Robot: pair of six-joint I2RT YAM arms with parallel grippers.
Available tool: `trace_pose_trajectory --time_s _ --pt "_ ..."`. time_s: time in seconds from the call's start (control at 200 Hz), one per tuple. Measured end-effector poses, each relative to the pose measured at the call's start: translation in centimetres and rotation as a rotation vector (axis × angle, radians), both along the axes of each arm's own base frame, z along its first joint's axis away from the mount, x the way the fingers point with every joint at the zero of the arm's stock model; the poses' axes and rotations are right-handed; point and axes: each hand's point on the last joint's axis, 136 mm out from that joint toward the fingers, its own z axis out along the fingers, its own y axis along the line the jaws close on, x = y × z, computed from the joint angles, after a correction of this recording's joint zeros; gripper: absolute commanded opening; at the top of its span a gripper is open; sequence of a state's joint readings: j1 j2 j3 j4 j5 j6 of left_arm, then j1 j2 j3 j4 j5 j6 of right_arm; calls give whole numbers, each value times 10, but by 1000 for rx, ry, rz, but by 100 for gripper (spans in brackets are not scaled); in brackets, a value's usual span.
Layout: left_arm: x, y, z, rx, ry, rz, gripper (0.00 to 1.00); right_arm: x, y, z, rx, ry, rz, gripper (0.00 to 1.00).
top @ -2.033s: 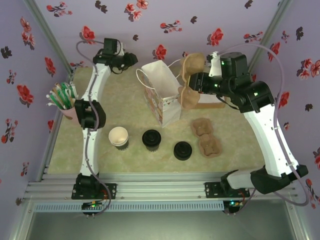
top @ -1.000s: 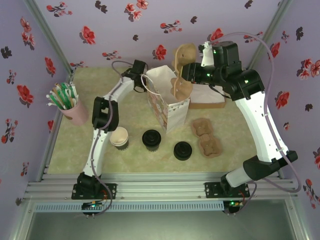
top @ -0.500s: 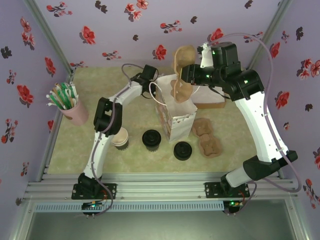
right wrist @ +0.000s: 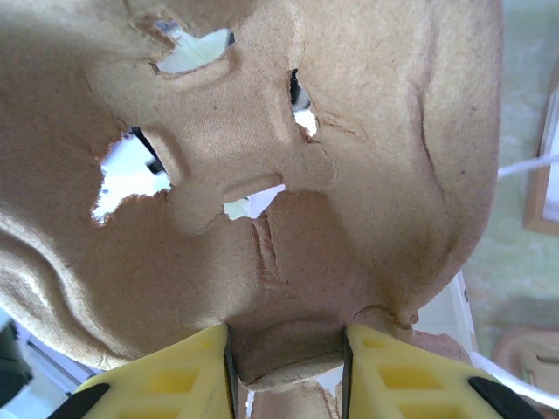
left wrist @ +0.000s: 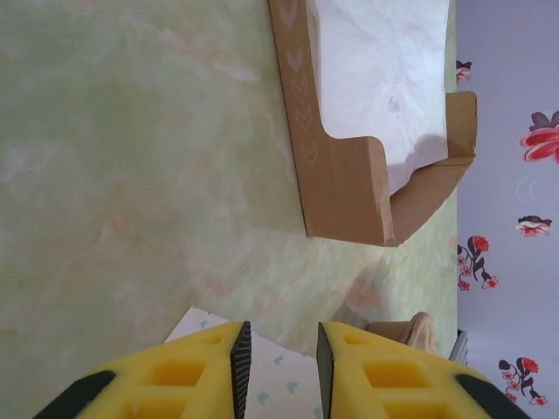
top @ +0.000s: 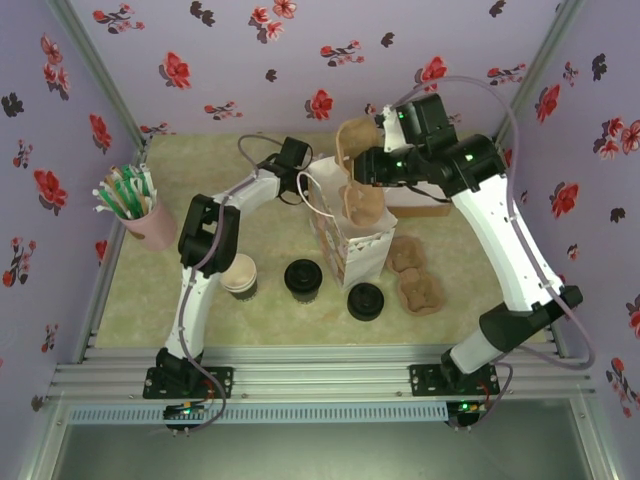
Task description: Pack the takeout coffee
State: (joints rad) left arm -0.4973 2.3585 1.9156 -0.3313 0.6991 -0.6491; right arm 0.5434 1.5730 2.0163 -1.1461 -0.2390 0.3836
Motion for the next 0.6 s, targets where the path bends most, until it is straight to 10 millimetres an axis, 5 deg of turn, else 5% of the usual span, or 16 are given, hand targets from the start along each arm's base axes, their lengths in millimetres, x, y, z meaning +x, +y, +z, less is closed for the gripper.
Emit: trace_pose_trajectory --time_s 0.6 --pt "10 9 6 -10 -14 23 32 6 2 -57 -270 141 -3 32"
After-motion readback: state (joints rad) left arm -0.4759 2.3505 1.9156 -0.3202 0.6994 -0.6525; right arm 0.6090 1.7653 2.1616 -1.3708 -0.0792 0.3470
